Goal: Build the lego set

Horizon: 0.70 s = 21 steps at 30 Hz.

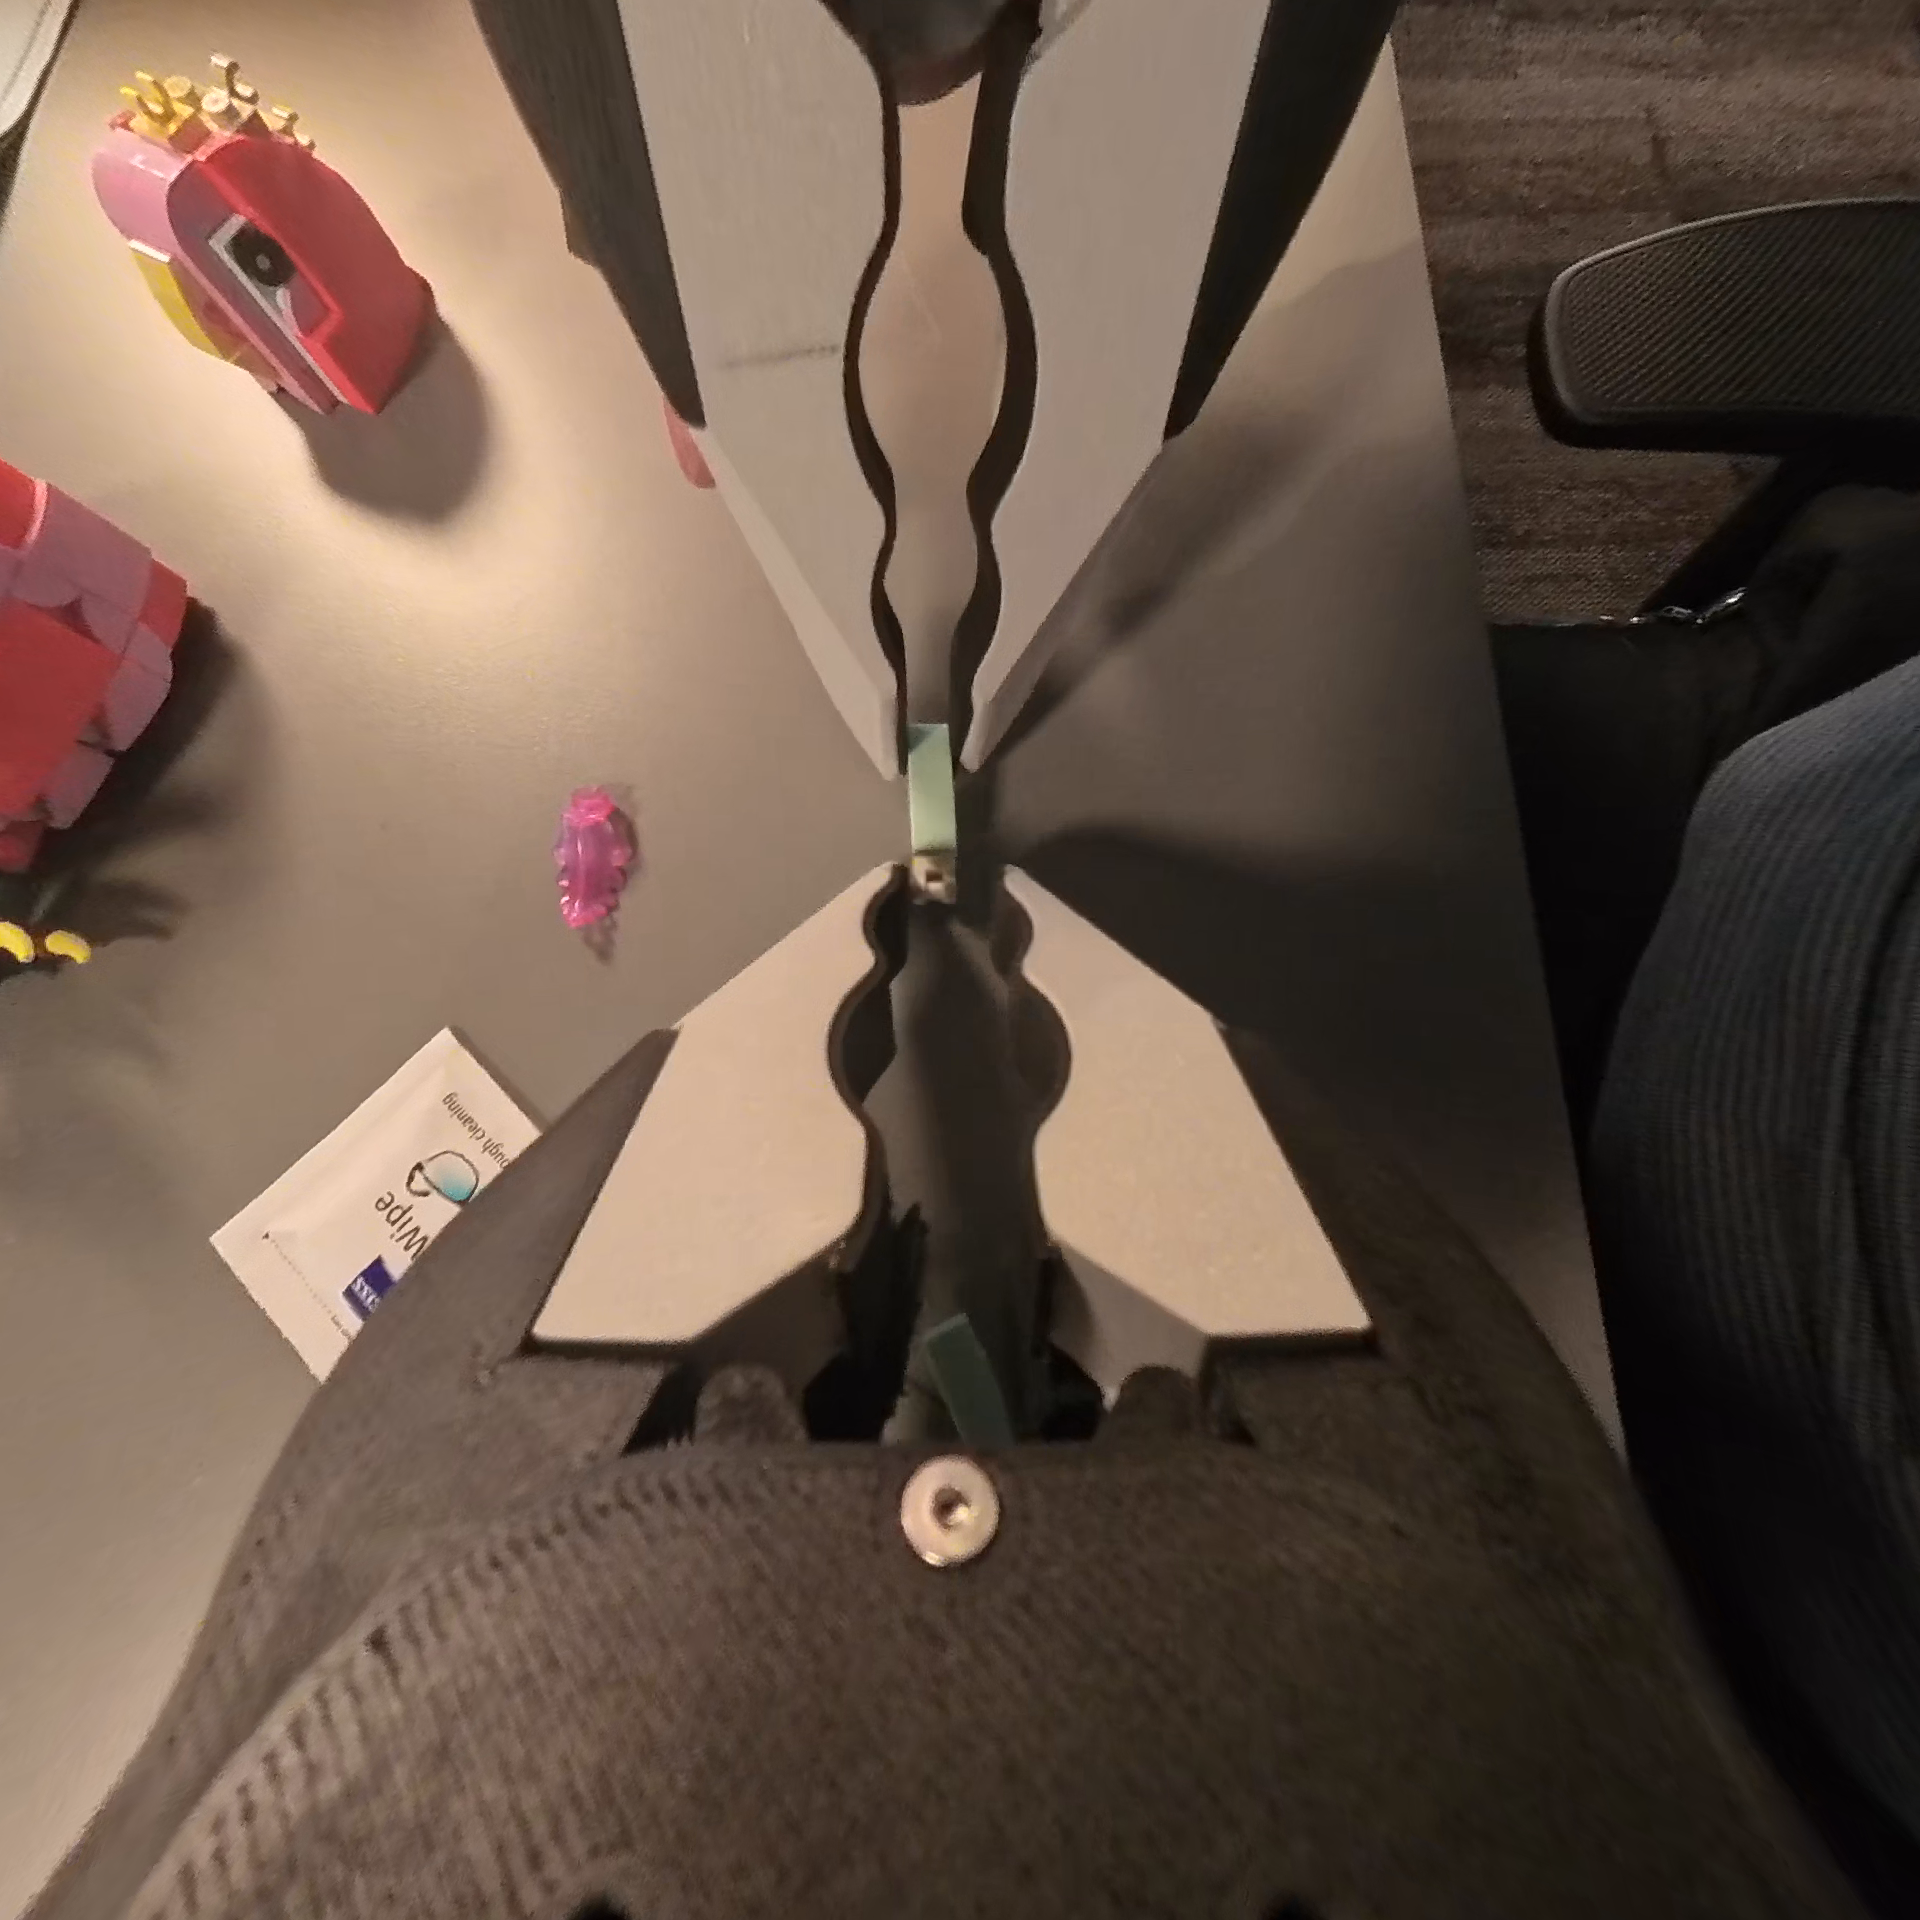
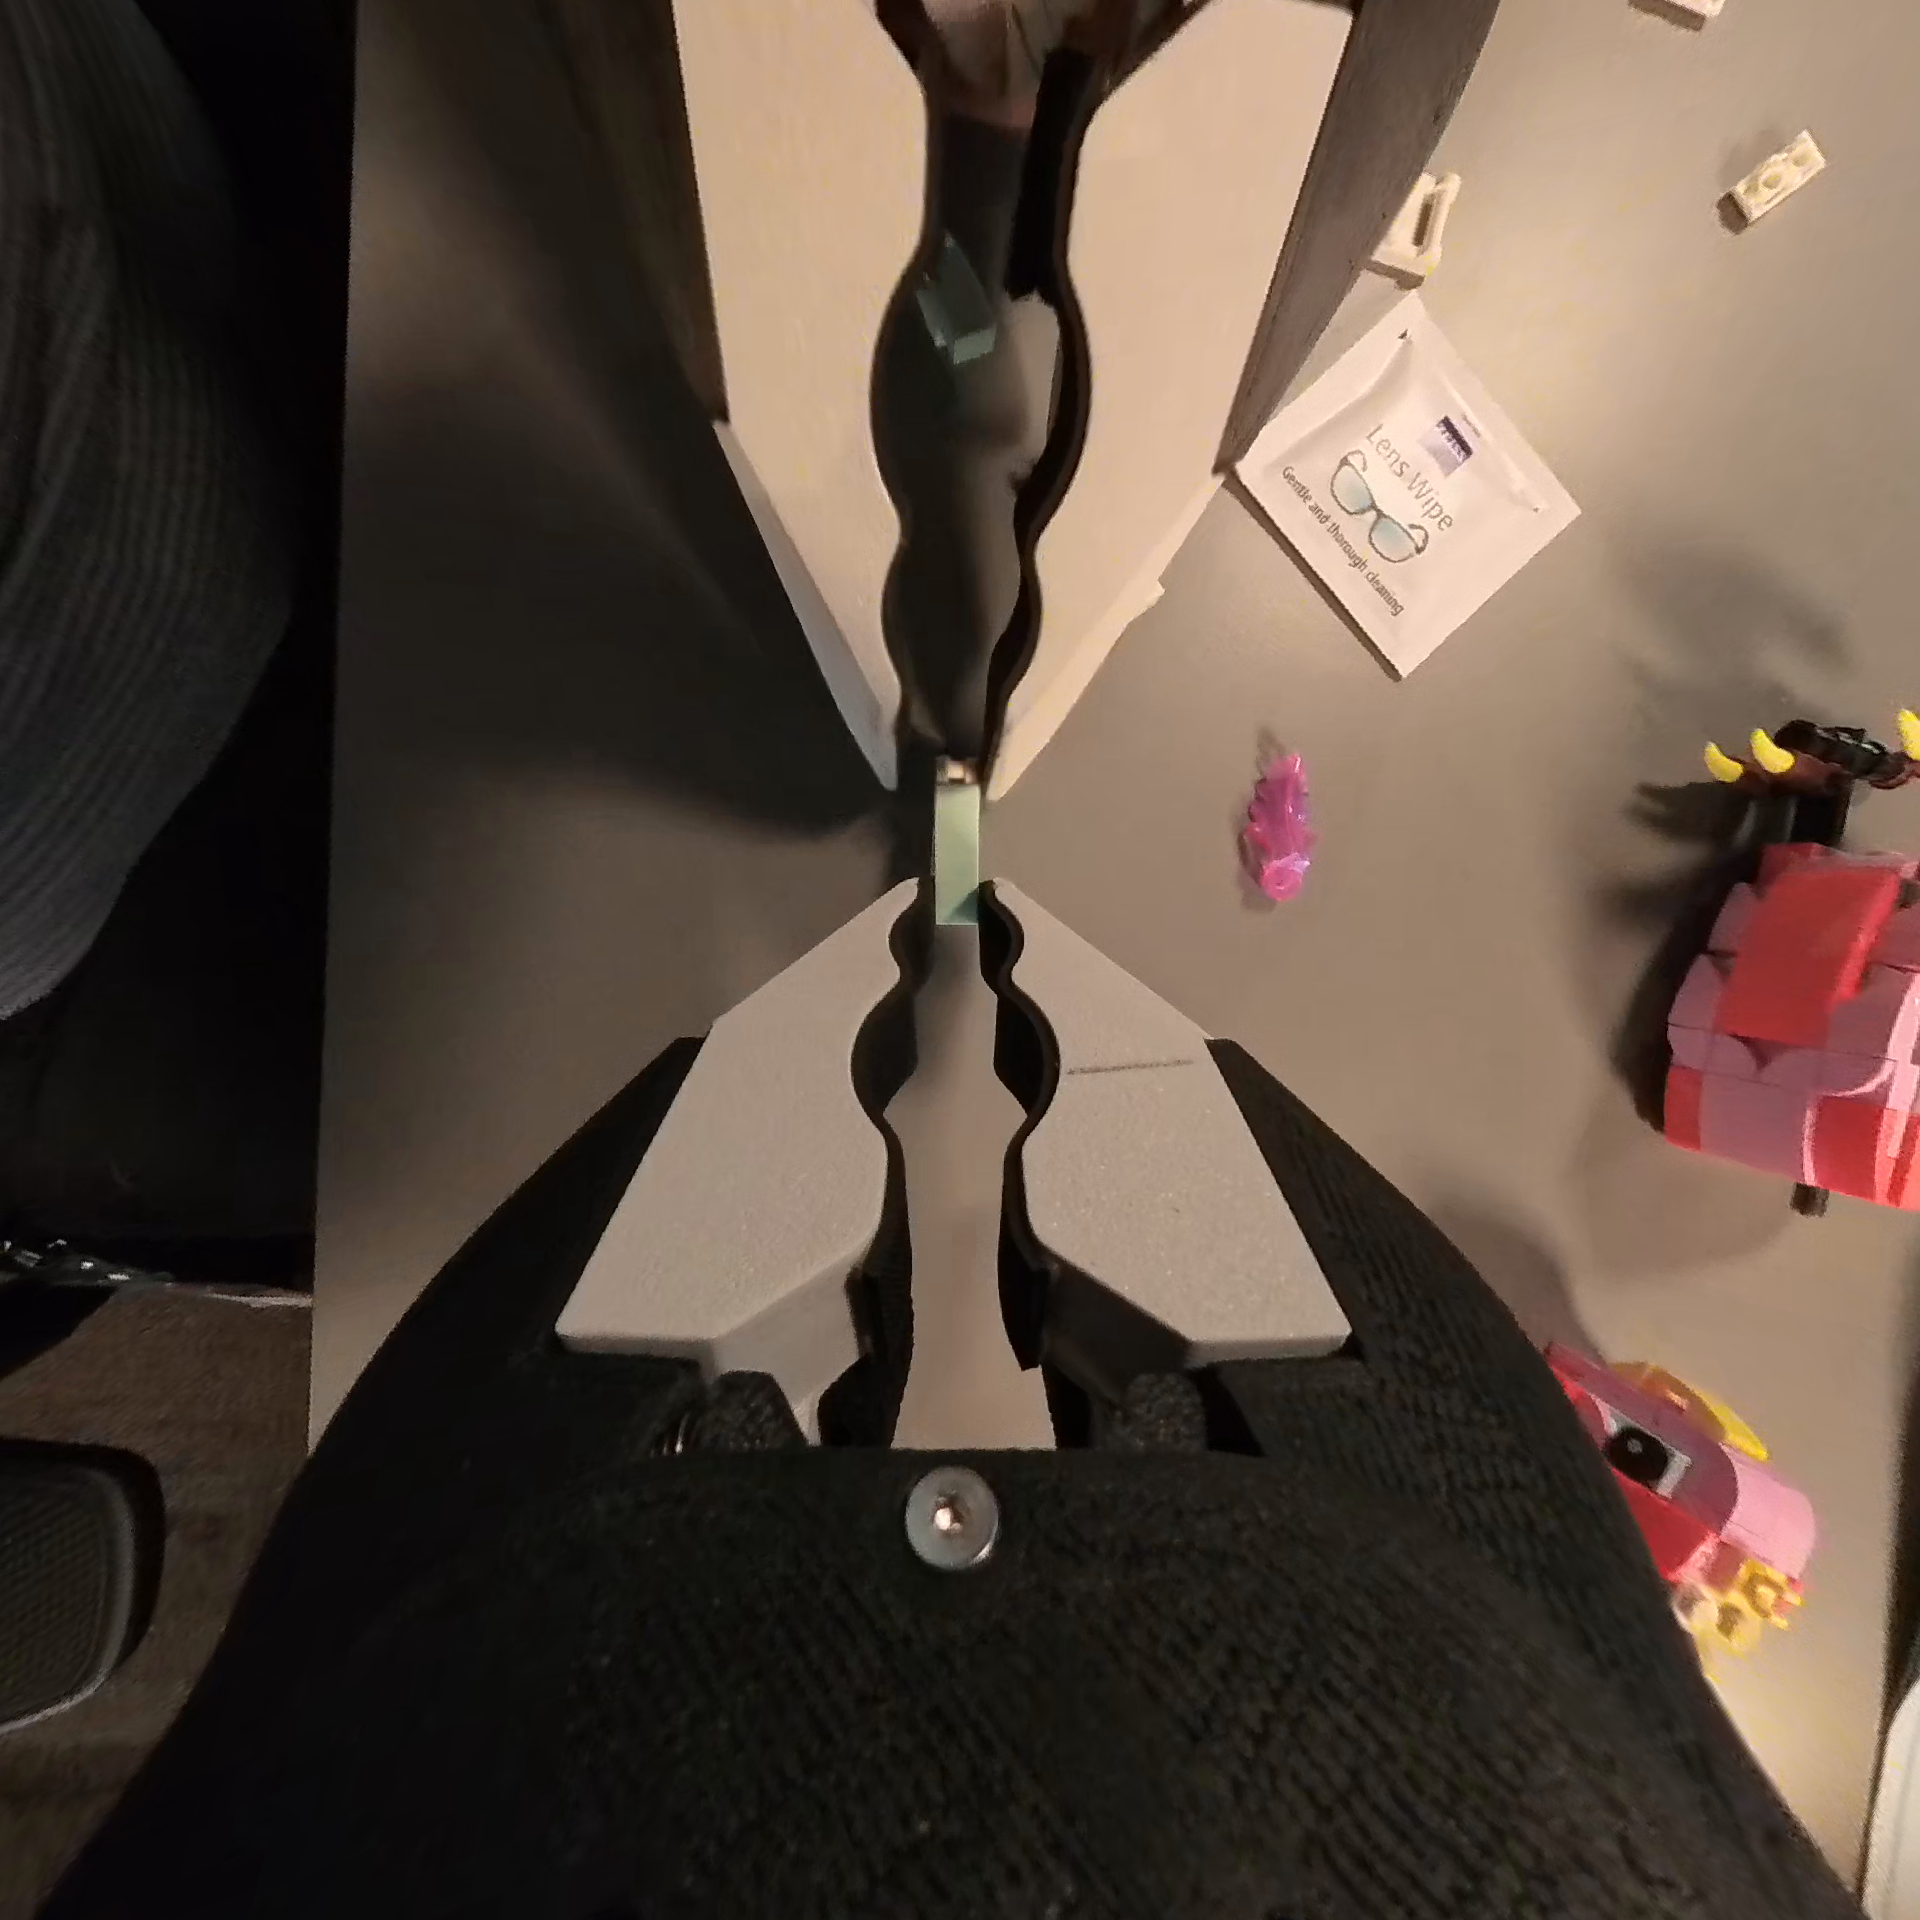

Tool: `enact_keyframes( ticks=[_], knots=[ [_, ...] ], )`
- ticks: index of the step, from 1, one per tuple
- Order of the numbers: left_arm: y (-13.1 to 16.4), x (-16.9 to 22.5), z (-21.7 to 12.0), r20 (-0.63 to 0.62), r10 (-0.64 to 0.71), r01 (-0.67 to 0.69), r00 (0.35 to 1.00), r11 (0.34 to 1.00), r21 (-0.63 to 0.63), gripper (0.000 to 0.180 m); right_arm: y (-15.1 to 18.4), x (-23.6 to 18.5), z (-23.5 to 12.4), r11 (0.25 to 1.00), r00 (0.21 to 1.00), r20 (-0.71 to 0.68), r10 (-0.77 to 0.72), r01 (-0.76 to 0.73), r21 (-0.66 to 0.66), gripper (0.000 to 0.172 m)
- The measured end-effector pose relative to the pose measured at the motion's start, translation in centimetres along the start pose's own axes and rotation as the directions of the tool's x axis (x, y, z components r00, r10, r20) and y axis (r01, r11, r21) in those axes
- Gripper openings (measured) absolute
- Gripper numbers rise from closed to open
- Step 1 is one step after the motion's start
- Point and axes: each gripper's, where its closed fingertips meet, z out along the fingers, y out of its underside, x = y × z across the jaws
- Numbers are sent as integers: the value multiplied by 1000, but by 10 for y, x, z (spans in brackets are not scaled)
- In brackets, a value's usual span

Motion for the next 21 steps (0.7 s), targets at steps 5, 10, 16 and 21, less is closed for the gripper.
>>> enact_keyframes(
  ticks=[5,10,16,21],
  knots=[
    [0,-1,0,7,6,-6,1000,1000,3,9,-1,0,2,1000,1000,1,-4,4,-12,7],
    [0,-1,0,-1,-9,9,1000,1000,8,8,-2,0,3,1000,1000,0,-11,11,-18,9],
    [0,-3,0,-3,-49,49,999,999,21,8,-2,-1,3,1000,999,-28,-20,19,-15,13],
    [-1,-4,0,-30,-126,127,992,991,32,7,-4,0,2,999,994,-96,-53,51,-19,21]
  ],
)
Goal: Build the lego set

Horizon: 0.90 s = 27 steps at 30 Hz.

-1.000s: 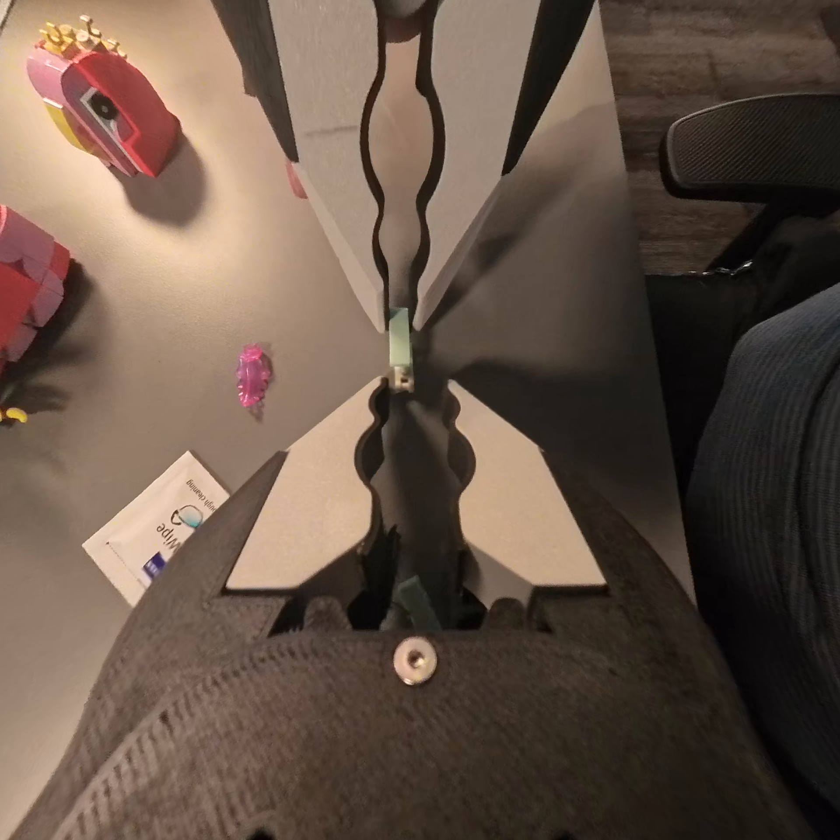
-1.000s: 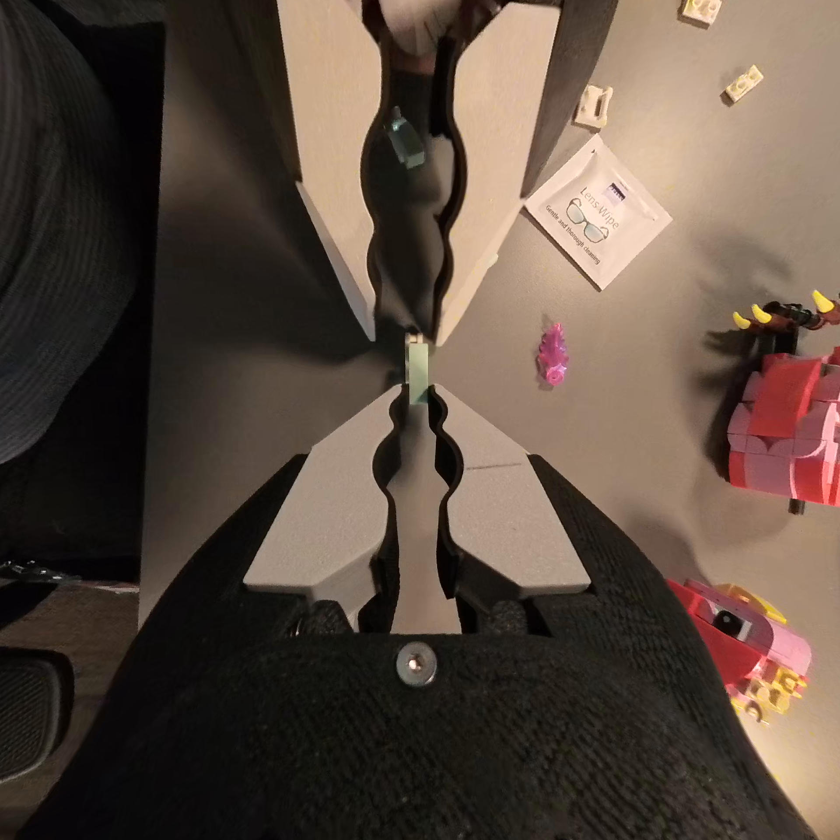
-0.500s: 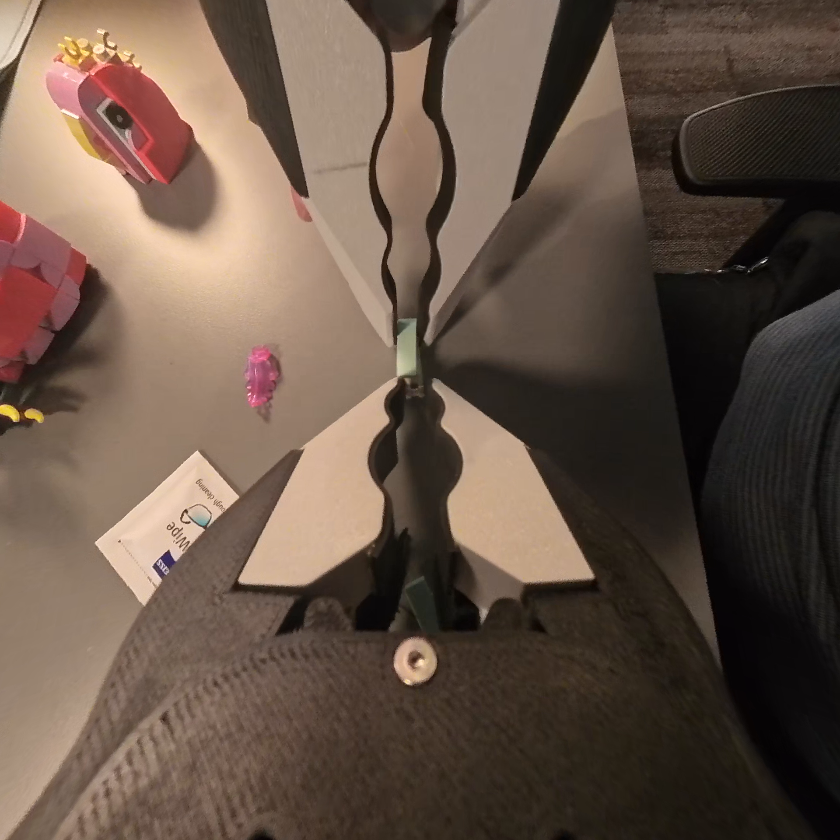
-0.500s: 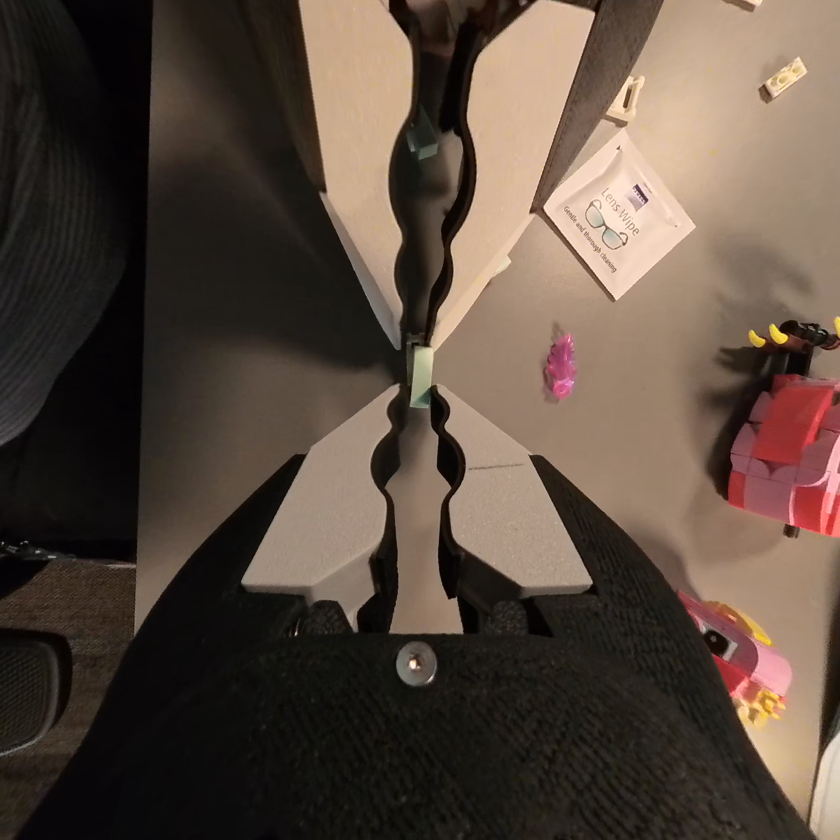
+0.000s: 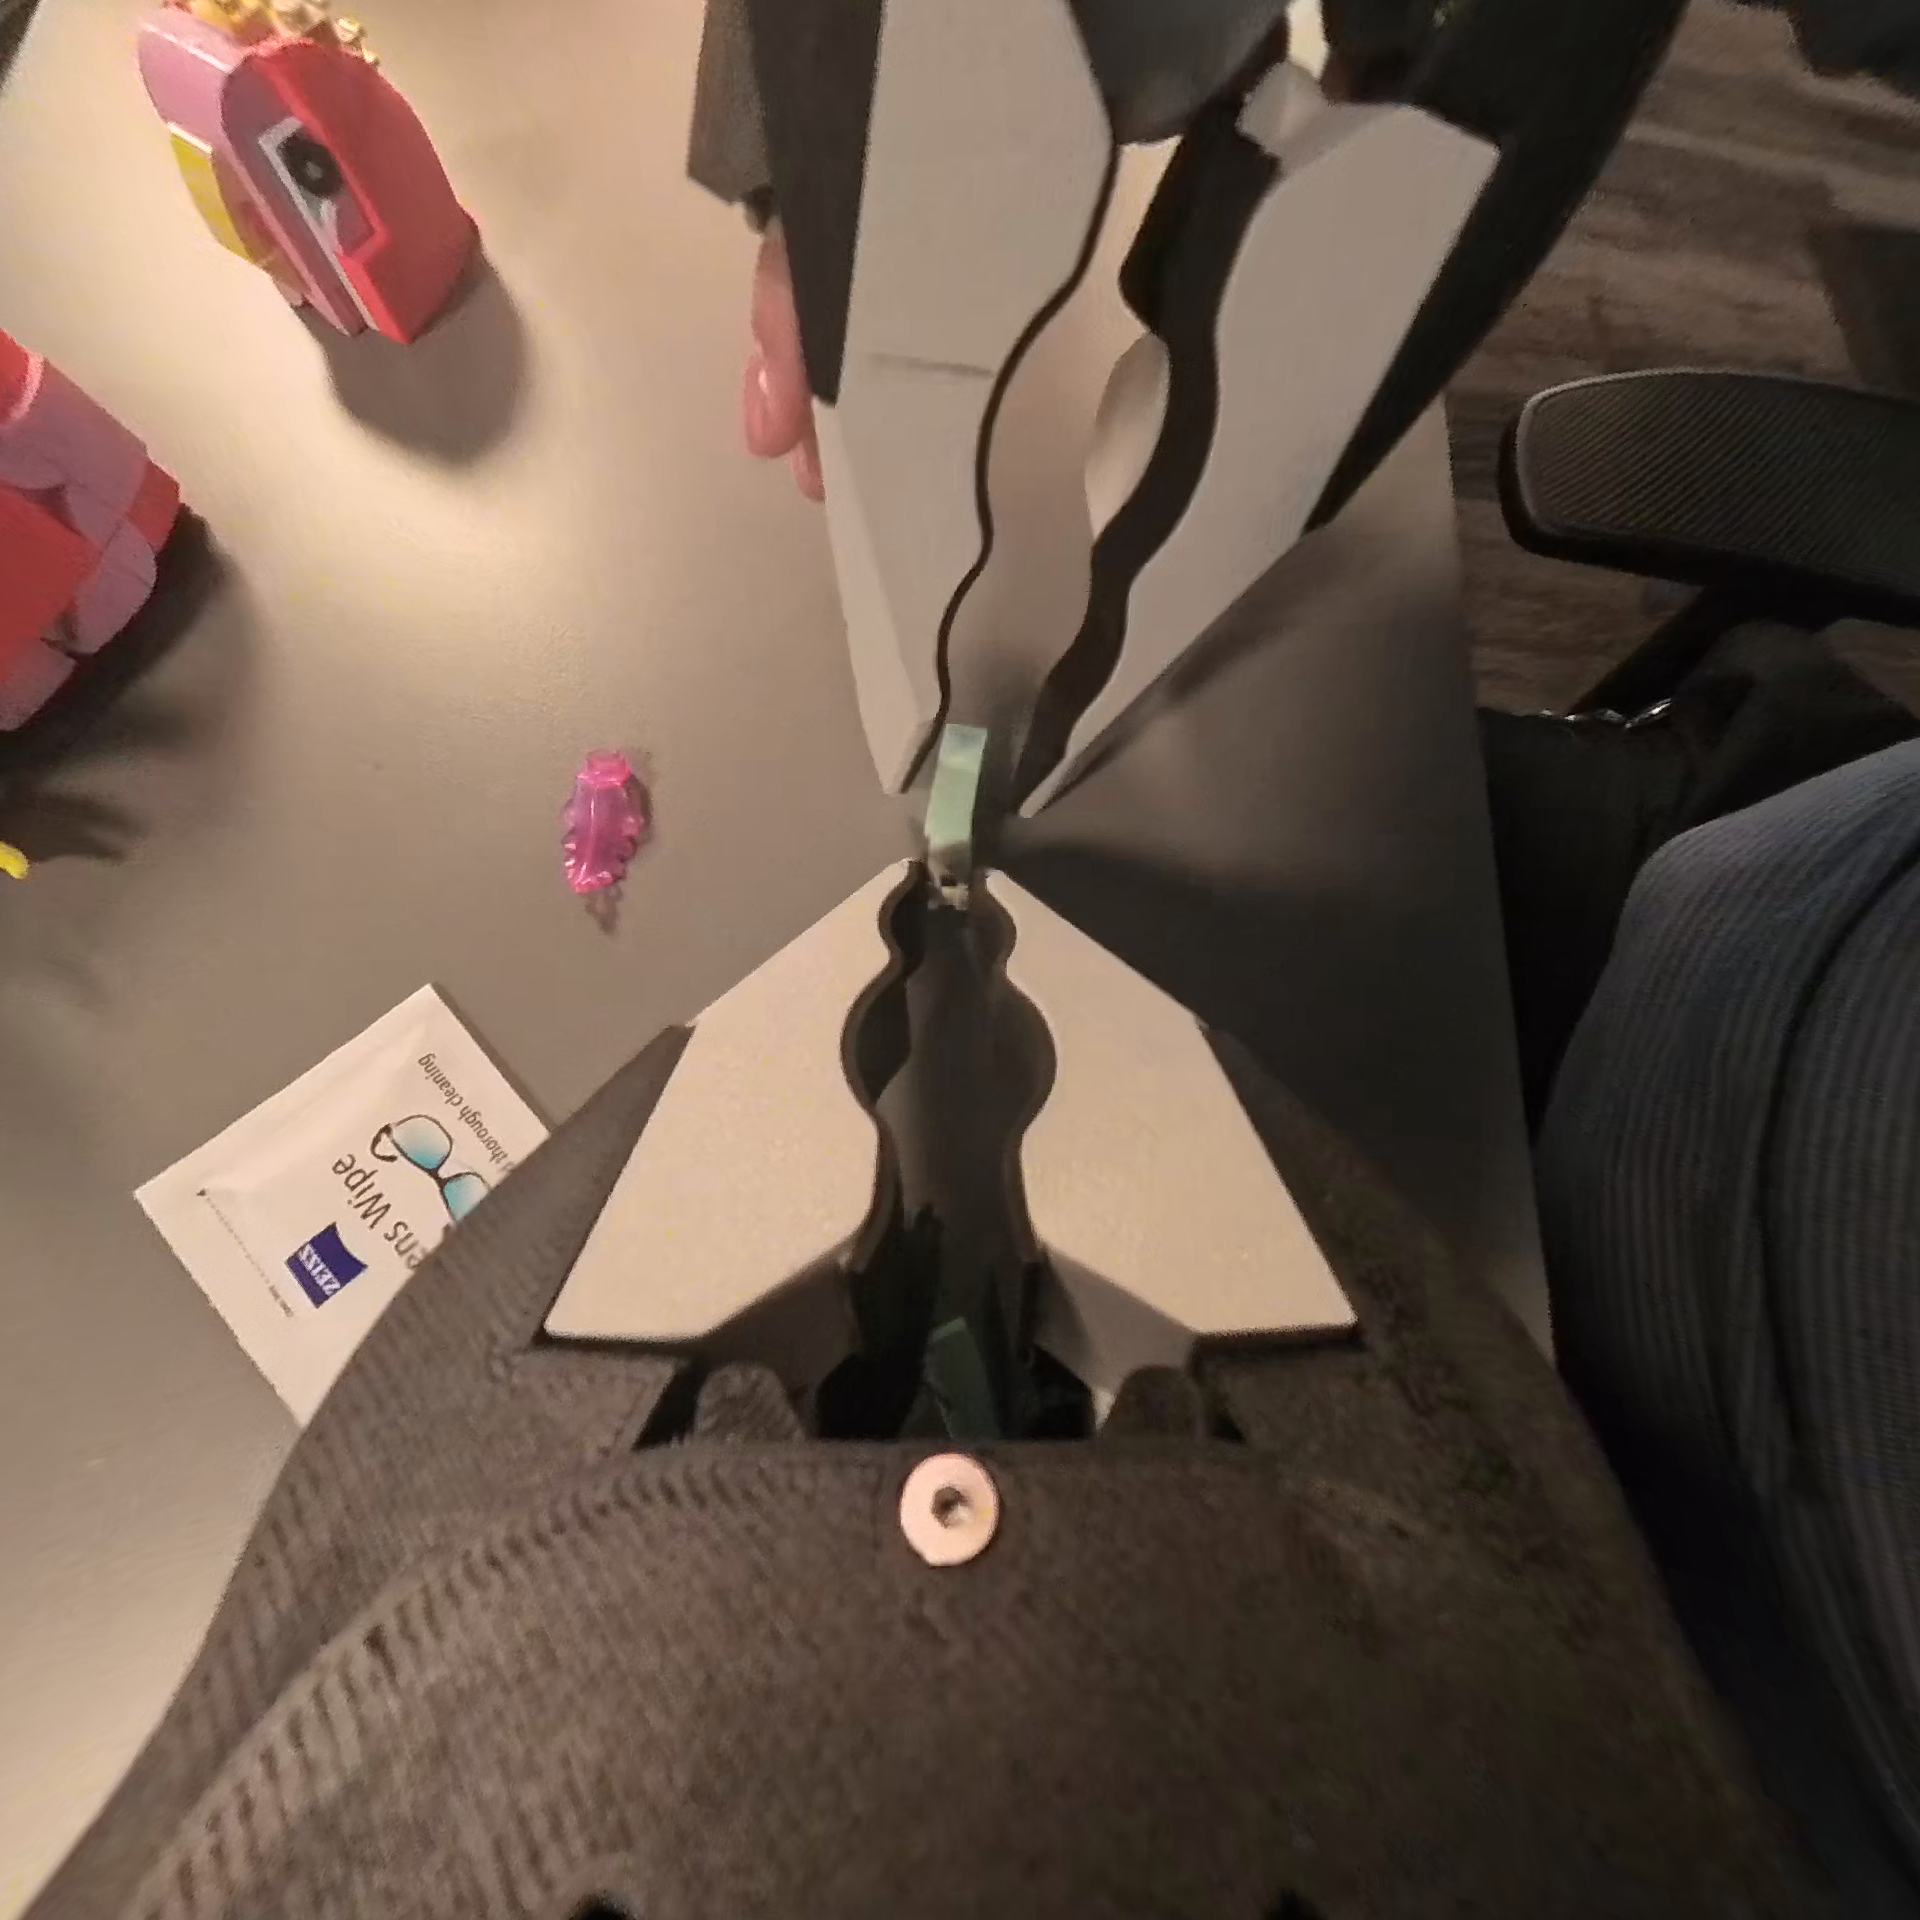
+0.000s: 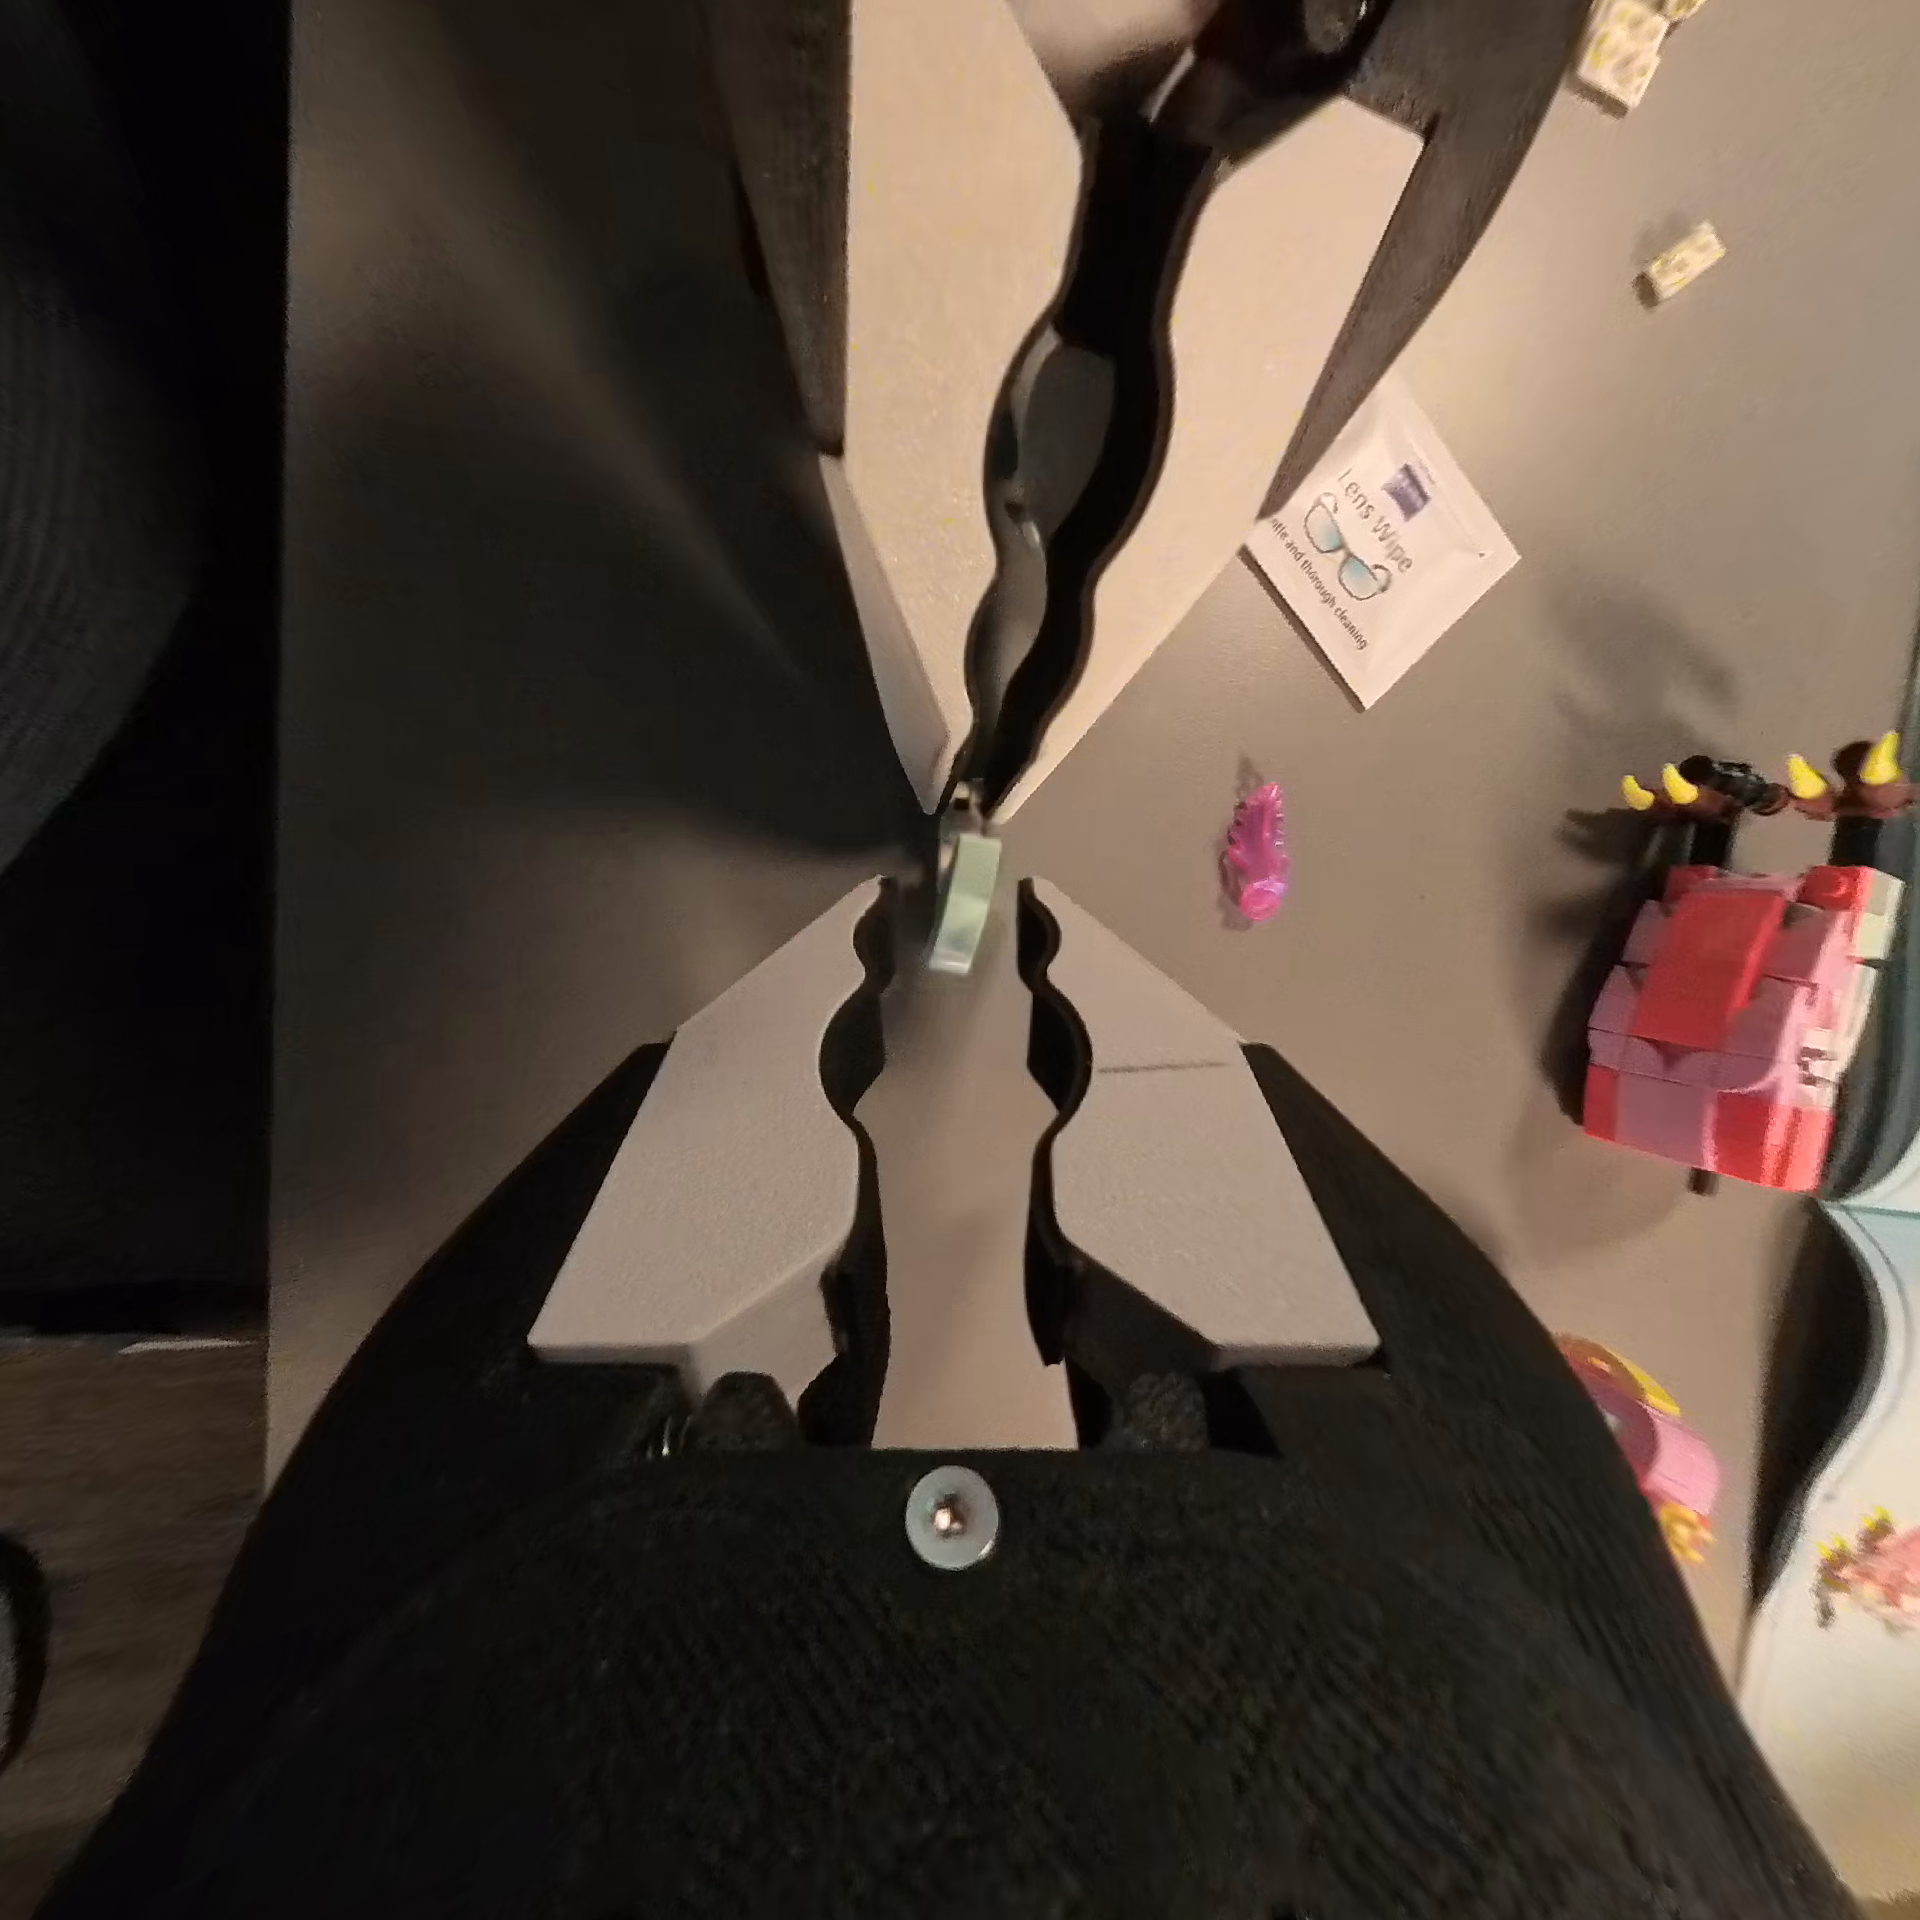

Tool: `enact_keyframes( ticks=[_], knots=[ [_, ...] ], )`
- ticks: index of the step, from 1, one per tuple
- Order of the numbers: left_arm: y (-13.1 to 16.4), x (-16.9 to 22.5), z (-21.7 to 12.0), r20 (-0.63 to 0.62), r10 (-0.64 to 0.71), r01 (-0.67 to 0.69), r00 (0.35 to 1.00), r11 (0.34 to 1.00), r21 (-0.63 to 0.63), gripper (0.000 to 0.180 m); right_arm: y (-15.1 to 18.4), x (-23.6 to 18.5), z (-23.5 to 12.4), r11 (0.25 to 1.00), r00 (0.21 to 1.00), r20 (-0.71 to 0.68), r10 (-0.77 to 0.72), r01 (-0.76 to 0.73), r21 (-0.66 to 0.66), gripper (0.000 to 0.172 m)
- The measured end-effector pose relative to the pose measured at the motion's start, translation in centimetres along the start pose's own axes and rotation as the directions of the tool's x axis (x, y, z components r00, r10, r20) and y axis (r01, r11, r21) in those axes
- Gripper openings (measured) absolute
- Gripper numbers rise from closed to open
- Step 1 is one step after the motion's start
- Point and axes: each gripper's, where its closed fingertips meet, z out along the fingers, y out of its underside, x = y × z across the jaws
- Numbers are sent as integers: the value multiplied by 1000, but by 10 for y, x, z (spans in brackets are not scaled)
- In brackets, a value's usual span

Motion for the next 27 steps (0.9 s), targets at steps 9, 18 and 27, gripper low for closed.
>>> enact_keyframes(
  ticks=[9,18,27],
  knots=[
    [-1,-2,0,-23,-62,62,998,998,16,7,2,6,-4,996,989,-127,-71,64,-60,27],
    [0,-1,0,-28,57,-58,998,998,-21,7,15,0,-8,996,995,-75,70,-74,-43,7],
    [1,-1,-1,-24,80,-81,996,997,-21,7,9,3,-13,997,996,-58,73,-72,5,6]
  ],
)
